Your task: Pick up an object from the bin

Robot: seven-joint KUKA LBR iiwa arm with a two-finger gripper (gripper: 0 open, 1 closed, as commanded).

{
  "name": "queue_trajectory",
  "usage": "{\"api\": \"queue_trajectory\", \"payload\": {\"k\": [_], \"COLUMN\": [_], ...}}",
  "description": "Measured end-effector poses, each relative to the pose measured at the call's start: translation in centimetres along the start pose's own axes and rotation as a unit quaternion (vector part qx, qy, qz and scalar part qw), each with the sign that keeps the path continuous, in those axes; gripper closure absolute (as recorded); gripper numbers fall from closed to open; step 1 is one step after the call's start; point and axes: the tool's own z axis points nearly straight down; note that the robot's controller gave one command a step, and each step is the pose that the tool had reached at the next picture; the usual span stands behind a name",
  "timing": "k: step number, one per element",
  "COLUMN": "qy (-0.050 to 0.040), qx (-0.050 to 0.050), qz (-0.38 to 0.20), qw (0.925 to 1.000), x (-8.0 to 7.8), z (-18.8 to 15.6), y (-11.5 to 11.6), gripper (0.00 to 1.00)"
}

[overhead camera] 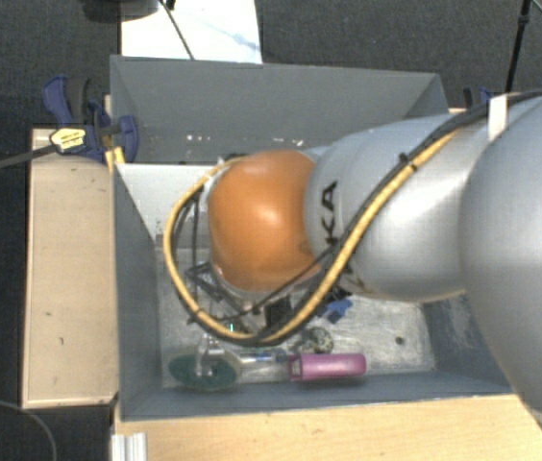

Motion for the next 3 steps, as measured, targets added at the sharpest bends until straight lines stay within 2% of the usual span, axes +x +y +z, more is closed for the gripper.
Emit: {"api": "queue_trajectory", "payload": {"k": [1,2,3], "qy": [-0.0015,-0.0024,-0.0071], "qx": [0.0,-0.001,0.0], "qz": [-0.164,-0.162,-0.253], "qw": [0.9864,0.9868,0.9674], "x": [-1.4,-1.4,-0.9], "z": [9.1,9.0,-3.2], "y": [-2.3,-2.2,-0.8], "gripper": [0.0,1.0,1.0]}}
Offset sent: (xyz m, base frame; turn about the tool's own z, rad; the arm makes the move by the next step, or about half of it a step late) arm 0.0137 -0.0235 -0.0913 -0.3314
